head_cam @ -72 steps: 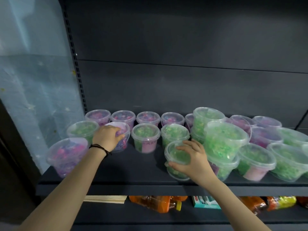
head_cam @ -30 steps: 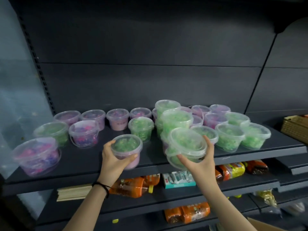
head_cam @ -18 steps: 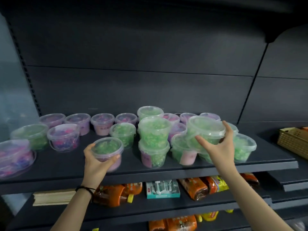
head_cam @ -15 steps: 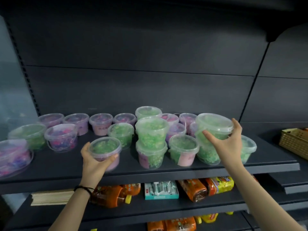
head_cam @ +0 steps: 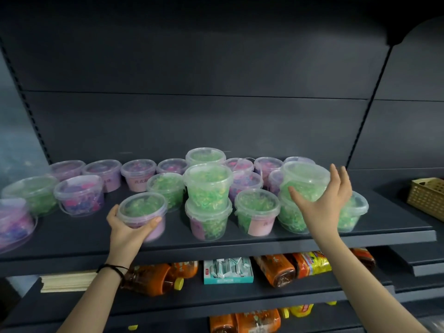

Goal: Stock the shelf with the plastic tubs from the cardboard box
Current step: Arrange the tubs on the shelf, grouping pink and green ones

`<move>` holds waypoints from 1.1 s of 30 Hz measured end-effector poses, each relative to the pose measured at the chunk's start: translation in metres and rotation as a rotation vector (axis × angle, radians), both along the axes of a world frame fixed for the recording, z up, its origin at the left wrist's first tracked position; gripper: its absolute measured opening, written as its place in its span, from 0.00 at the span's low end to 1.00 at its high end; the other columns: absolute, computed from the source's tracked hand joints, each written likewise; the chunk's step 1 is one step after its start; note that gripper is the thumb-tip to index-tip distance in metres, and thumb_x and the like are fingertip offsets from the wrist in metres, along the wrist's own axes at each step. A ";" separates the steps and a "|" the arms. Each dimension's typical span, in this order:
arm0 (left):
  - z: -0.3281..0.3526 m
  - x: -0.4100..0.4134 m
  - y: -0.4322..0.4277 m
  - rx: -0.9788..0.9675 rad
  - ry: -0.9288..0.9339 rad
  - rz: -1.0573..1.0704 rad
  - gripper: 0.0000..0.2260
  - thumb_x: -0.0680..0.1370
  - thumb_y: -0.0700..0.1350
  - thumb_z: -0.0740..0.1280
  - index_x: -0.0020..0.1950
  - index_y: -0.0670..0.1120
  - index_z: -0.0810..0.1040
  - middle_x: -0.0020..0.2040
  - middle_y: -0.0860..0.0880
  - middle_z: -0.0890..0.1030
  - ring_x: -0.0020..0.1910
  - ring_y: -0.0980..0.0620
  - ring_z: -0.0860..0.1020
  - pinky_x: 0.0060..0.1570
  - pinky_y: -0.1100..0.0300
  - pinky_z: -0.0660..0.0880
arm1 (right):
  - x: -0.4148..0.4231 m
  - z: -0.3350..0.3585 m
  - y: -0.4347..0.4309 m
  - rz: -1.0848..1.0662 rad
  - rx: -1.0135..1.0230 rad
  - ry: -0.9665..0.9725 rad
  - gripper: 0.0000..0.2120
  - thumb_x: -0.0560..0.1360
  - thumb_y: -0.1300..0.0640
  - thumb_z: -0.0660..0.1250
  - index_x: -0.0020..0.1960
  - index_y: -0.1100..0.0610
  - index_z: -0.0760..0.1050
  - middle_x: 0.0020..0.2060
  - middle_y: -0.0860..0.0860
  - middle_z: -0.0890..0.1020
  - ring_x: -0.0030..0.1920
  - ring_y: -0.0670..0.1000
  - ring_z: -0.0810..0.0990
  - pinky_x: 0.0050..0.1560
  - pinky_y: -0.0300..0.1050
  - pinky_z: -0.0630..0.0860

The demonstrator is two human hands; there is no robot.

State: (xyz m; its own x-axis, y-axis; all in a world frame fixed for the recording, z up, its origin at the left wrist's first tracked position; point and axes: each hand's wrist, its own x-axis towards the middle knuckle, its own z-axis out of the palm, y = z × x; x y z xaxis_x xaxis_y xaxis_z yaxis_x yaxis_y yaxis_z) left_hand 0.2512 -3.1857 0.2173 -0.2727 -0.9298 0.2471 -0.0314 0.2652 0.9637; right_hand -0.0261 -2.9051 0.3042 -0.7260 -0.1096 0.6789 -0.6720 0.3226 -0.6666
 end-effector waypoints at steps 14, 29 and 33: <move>-0.002 -0.003 -0.002 0.006 0.030 0.023 0.49 0.63 0.42 0.80 0.75 0.47 0.53 0.65 0.52 0.66 0.63 0.54 0.69 0.61 0.58 0.67 | -0.045 0.006 -0.141 0.396 0.529 -0.377 0.45 0.67 0.45 0.77 0.75 0.59 0.58 0.71 0.57 0.63 0.72 0.57 0.62 0.69 0.52 0.64; -0.003 -0.004 -0.003 0.022 0.008 0.040 0.50 0.62 0.42 0.80 0.75 0.45 0.51 0.64 0.55 0.63 0.62 0.58 0.67 0.56 0.65 0.66 | -0.063 -0.002 -0.162 0.327 0.710 -0.424 0.56 0.60 0.32 0.75 0.76 0.58 0.54 0.74 0.59 0.62 0.75 0.61 0.58 0.72 0.56 0.60; -0.001 -0.006 -0.003 0.048 0.006 0.034 0.51 0.63 0.41 0.80 0.76 0.46 0.51 0.64 0.54 0.62 0.63 0.57 0.66 0.58 0.62 0.66 | -0.054 0.035 -0.160 0.253 0.518 -0.415 0.51 0.61 0.33 0.74 0.75 0.53 0.57 0.71 0.59 0.65 0.71 0.62 0.63 0.70 0.57 0.63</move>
